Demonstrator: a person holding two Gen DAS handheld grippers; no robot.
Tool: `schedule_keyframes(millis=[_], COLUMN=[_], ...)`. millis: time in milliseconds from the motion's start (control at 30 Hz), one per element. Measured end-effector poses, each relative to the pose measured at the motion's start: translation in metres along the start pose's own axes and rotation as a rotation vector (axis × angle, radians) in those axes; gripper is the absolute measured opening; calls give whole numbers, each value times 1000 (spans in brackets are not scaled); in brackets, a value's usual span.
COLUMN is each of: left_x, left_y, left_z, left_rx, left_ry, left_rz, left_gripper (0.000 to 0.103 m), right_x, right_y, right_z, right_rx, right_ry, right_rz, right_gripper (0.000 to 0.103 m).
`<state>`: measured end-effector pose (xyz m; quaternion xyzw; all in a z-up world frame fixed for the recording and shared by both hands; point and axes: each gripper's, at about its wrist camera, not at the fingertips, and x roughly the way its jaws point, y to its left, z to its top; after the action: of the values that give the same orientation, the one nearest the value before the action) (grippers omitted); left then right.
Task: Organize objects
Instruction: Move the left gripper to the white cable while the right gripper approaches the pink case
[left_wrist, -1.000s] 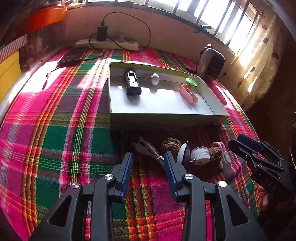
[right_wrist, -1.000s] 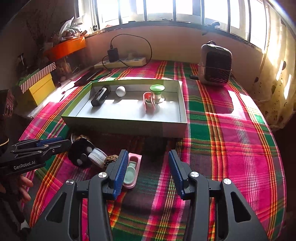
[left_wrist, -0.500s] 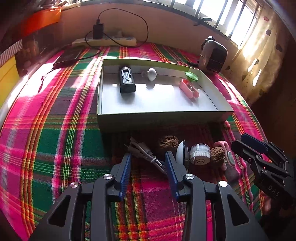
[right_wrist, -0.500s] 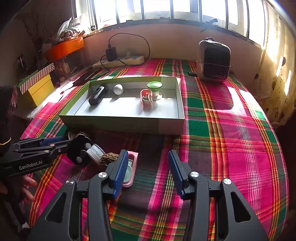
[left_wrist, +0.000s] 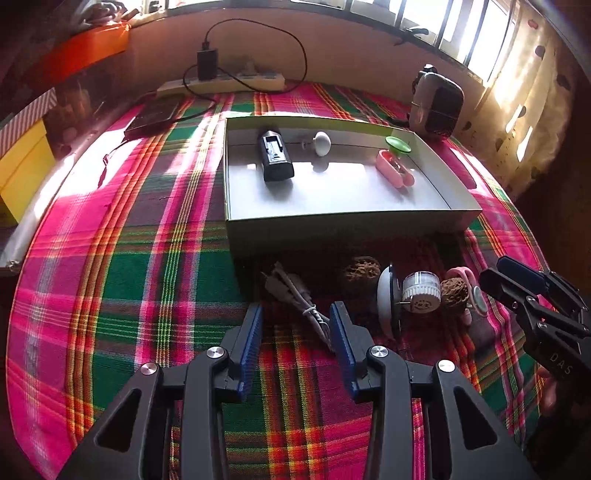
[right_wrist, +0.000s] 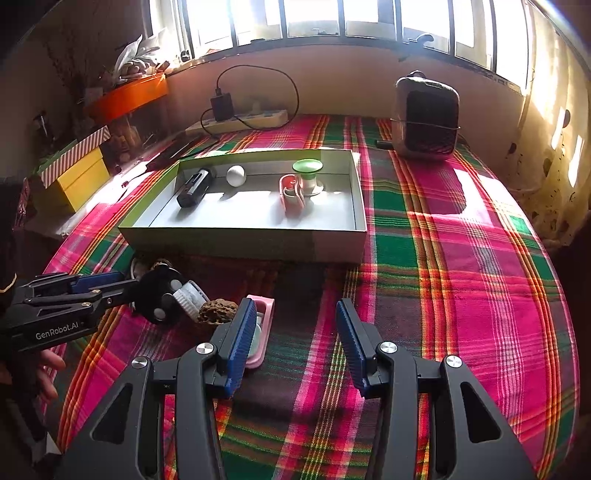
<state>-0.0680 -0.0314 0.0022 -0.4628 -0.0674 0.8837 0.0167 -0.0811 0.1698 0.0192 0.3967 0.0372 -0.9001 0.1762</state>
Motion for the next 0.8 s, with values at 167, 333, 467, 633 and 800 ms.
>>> schedule_keyframes(millis=[167, 333, 467, 633, 800], left_x=[-4, -8, -10, -12, -11], left_y=[12, 19, 28, 36, 38], left_z=[-2, -6, -9, -12, -11], left_rx=[-19, -12, -25, -38, -44], left_ry=[1, 0, -4, -10, -13], left_rz=[11, 22, 24, 20, 16], left_gripper=[36, 36, 36, 37, 38], right_x=[0, -1, 0, 2, 2], right_y=[1, 5, 9, 14, 16], right_z=[-1, -3, -6, -6, -6], right_rx=[-1, -10, -20, -35, -34], right_ry=[3, 7, 17, 22, 31], right_rz=[1, 7, 16, 21, 26], right_gripper=[46, 46, 46, 46, 46])
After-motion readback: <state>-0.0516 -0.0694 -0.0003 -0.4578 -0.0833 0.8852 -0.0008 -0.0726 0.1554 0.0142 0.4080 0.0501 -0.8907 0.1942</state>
